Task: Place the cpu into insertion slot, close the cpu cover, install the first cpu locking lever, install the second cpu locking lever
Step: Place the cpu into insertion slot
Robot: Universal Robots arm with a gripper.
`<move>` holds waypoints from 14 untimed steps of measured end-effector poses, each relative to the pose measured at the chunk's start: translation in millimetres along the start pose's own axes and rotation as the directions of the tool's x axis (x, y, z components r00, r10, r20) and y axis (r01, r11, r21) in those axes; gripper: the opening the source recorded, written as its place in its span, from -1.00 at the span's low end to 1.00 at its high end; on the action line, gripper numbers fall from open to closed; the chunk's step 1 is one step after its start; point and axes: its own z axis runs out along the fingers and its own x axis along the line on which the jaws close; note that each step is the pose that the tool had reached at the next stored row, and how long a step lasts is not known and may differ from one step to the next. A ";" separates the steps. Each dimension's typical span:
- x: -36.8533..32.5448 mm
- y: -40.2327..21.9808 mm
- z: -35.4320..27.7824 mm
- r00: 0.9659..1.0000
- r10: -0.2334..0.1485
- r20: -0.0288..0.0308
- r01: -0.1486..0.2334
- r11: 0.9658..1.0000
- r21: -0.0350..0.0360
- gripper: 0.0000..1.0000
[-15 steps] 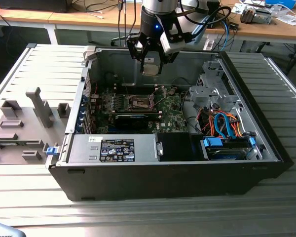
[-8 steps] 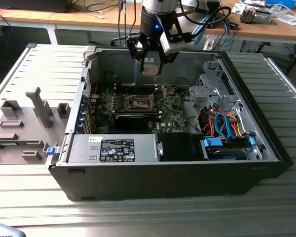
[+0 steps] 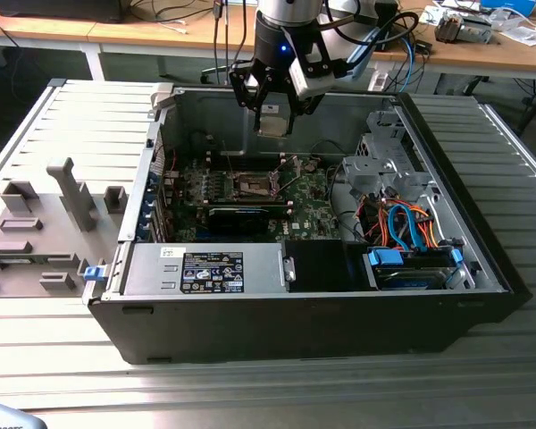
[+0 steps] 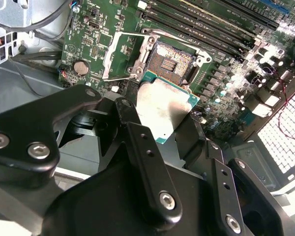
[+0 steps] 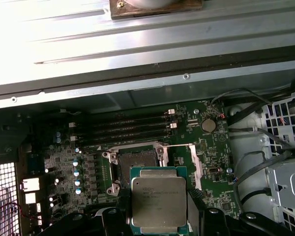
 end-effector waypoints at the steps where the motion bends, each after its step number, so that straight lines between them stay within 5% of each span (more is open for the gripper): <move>1: 0.0 0.0 0.0 1.000 0.001 0.000 -0.001 1.000 0.000 0.08; 14: 0.0 0.0 0.2 1.000 0.008 0.001 -0.008 1.000 0.000 0.08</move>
